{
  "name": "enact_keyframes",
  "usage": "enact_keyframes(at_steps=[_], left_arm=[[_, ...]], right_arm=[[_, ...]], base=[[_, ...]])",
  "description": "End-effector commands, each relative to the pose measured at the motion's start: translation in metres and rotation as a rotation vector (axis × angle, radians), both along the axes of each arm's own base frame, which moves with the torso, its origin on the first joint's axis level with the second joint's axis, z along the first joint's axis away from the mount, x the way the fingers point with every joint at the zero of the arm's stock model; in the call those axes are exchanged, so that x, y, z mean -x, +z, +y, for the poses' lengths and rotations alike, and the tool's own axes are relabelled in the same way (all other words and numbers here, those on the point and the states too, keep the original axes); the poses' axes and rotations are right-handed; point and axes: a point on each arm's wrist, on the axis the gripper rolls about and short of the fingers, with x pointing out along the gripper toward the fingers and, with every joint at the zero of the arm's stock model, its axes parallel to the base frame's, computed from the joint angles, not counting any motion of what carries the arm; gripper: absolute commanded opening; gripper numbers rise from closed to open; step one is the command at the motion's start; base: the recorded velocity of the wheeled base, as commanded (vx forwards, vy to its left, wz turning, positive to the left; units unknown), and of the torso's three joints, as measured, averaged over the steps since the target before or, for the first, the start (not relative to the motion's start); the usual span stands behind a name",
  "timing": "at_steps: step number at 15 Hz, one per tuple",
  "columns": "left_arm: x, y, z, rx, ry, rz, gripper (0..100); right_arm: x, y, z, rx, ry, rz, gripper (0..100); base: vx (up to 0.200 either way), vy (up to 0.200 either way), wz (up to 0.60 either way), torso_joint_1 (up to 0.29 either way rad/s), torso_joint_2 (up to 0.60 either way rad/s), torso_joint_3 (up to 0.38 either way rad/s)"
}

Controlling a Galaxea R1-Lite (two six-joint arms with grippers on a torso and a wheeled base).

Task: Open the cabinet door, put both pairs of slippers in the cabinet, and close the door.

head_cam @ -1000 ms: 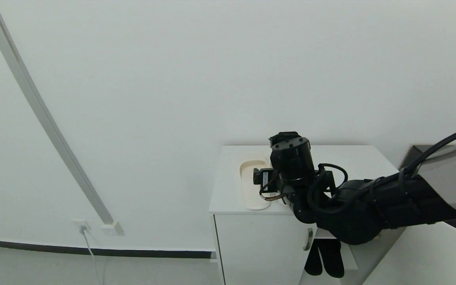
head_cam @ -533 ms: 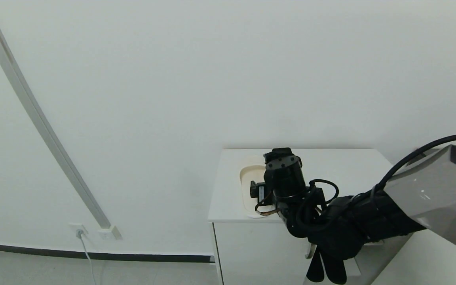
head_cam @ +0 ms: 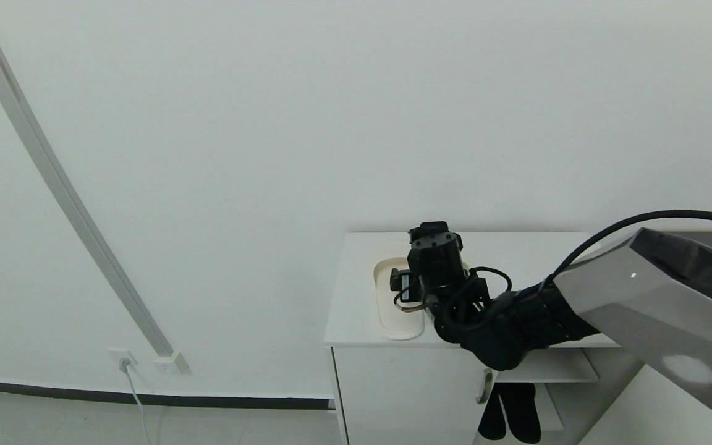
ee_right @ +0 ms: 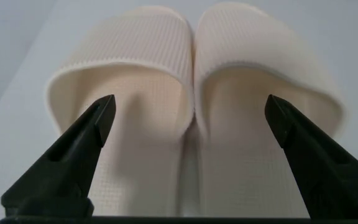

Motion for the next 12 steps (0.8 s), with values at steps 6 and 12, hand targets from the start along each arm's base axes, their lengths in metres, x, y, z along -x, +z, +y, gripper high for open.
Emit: enact_keyframes(at_steps=[6, 12], left_arm=[[0.0, 0.0, 0.0, 0.0, 0.001, 0.0, 0], [0.0, 0.0, 0.0, 0.0, -0.001, 0.0, 0]], right_arm=[[-0.036, -0.016, 0.008, 0.033, -0.015, -0.044, 100], [-0.037, -0.017, 0.008, 0.029, -0.001, -0.041, 0]], base=[[0.0, 0.0, 0.0, 0.0, 0.0, 0.0], [0.0, 0.0, 0.0, 0.0, 0.0, 0.0]])
